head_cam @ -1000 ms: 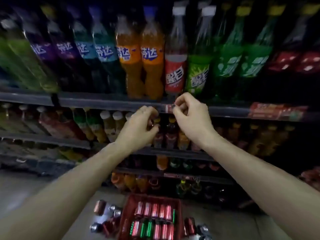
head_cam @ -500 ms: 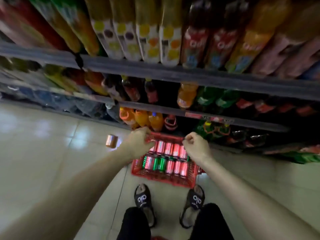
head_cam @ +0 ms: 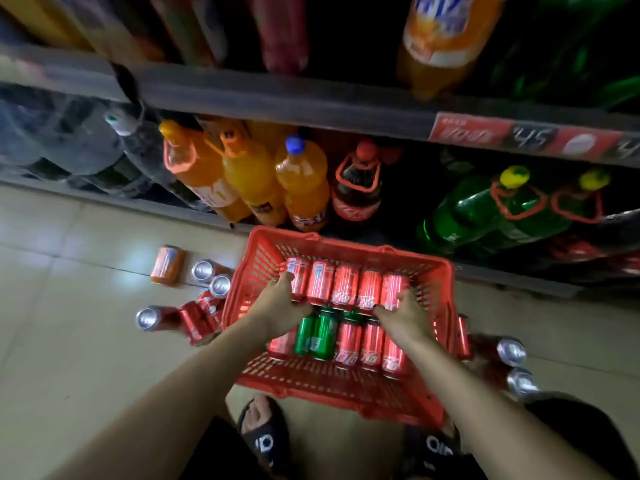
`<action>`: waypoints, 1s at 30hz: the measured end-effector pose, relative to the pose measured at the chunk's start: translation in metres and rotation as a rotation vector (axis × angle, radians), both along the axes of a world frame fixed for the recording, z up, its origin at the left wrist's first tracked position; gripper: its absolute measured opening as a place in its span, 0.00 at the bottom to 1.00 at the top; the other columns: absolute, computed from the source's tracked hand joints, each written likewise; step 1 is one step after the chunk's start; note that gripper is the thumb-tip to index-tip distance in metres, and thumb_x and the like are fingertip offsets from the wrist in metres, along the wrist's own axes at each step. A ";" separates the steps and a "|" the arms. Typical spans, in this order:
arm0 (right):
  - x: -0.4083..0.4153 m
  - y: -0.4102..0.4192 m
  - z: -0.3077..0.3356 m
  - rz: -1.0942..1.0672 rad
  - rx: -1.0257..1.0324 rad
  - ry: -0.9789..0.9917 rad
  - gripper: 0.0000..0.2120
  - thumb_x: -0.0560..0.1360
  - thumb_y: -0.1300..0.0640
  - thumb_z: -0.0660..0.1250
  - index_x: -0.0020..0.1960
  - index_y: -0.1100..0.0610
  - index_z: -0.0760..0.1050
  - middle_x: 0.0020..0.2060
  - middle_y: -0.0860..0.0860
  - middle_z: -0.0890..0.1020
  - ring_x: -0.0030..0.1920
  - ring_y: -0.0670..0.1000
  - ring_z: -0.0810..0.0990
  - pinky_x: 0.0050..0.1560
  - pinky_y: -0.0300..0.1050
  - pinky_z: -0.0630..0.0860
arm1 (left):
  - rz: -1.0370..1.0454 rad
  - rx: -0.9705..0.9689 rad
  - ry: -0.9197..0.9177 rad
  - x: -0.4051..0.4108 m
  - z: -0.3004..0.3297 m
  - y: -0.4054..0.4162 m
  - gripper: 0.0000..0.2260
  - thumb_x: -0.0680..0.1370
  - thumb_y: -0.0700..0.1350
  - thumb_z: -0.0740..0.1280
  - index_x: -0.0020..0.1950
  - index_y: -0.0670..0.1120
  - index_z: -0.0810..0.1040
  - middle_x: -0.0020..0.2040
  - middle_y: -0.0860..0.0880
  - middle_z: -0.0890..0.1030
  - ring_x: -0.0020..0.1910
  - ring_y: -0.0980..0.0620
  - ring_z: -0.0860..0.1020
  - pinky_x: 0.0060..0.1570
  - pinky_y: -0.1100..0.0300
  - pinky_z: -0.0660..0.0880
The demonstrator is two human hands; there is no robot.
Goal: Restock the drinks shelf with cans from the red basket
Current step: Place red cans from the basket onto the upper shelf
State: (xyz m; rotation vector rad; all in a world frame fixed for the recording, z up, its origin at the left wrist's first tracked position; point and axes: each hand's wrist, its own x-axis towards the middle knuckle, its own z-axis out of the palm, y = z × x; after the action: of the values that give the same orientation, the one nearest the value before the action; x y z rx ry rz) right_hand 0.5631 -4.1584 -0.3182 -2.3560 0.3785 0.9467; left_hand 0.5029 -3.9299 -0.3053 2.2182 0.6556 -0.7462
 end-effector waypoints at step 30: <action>0.025 0.012 -0.160 -0.591 0.312 -0.040 0.20 0.66 0.53 0.79 0.55 0.54 0.77 0.44 0.50 0.84 0.44 0.52 0.83 0.50 0.47 0.79 | 0.259 -0.206 0.212 0.045 -0.226 0.065 0.47 0.47 0.68 0.84 0.61 0.48 0.80 0.56 0.45 0.85 0.58 0.41 0.82 0.64 0.40 0.78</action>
State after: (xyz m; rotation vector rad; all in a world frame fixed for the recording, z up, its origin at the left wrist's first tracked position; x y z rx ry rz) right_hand 0.5882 -4.1464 -0.4779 -1.8172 0.7929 0.6180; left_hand 0.5481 -3.8651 -0.5311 1.8398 0.9073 -0.8780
